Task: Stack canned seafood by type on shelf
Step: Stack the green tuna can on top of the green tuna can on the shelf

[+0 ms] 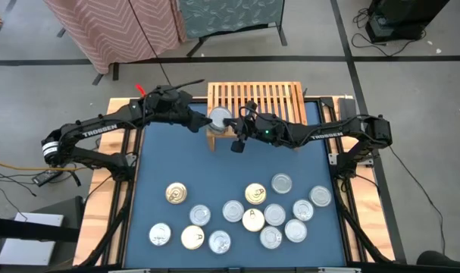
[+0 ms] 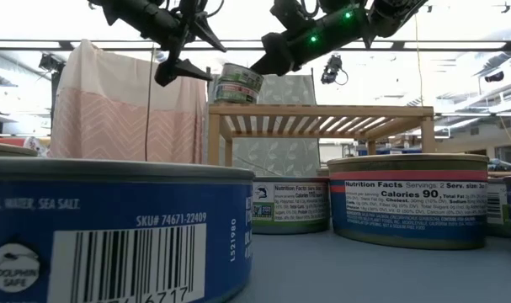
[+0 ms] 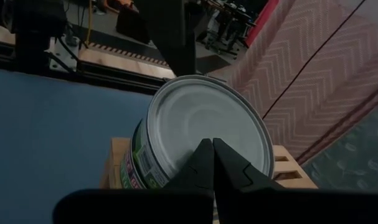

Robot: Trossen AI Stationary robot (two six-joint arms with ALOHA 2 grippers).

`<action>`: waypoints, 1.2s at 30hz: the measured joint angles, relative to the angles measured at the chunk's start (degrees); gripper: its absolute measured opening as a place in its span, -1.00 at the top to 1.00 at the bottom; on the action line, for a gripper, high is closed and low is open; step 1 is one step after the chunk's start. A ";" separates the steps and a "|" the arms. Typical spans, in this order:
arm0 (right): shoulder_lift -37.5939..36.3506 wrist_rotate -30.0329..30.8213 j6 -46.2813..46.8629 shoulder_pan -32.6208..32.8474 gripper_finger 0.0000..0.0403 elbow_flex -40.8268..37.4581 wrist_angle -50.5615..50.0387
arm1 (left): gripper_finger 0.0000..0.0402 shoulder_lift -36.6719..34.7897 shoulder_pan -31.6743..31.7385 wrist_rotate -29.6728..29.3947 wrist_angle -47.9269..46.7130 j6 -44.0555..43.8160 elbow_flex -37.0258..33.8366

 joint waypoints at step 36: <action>5.55 -11.98 -6.12 6.31 1.00 9.98 -6.06 | -0.55 -5.70 8.37 -3.29 -17.85 11.01 11.22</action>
